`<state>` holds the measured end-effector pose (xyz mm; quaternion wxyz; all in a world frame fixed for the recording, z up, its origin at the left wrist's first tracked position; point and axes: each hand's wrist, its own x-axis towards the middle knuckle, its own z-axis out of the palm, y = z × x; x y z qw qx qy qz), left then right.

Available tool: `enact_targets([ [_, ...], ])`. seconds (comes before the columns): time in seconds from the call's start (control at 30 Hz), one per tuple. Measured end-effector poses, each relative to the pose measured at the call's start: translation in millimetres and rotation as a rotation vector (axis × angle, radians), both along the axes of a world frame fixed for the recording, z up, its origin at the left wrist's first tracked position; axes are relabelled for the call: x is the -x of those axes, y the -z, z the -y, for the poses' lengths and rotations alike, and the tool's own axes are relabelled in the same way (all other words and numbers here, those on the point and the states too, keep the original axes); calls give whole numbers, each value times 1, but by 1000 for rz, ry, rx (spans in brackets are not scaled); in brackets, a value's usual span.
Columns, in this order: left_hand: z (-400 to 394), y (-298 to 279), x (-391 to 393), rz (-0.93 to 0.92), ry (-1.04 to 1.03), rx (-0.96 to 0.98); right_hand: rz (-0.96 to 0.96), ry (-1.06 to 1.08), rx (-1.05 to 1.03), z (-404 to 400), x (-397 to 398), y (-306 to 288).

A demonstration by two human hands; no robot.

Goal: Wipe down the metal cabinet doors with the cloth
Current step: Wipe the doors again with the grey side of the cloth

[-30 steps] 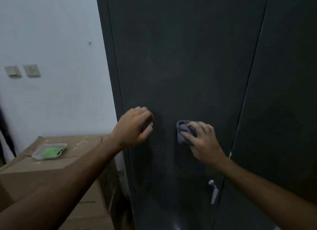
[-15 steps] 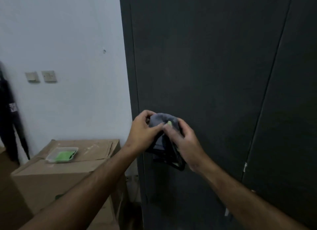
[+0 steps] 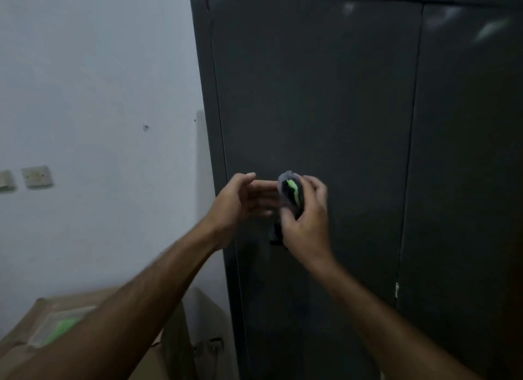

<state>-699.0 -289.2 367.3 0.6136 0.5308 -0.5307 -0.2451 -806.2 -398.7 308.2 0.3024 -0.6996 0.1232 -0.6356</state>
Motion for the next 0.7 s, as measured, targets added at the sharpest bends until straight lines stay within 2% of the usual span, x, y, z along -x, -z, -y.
enact_targets([
  [0.07, -4, -1, -13, 370, -140, 64, 88, 159, 23, 18, 3, -9],
  [0.13, -4, 0, -26, 775, -422, 223, 102, 299, 13, 37, 2, -25],
  [0.2, -3, 0, -38, 1002, -602, 399, 61, 436, 51, 56, -10, -46],
  [0.27, -2, -2, -51, 1040, -627, 496, 14, 523, 135, 62, -33, -69],
  [0.33, 0, -4, -60, 1025, -586, 525, -30, 590, 302, 50, -65, -69],
  [0.4, 5, -2, -65, 1085, -552, 516, -137, 520, 570, 31, -87, -28],
  [0.47, 8, 0, -70, 1152, -518, 504, -357, 418, 829, 32, -75, 33],
  [0.53, 9, 0, -77, 1220, -495, 495, -462, 448, 918, 58, -39, 65],
  [0.6, 7, -1, -83, 1259, -483, 490, -362, 566, 720, 91, -15, 46],
  [0.7, 6, -3, -83, 1222, -454, 502, -81, 674, 197, 103, -18, -48],
])
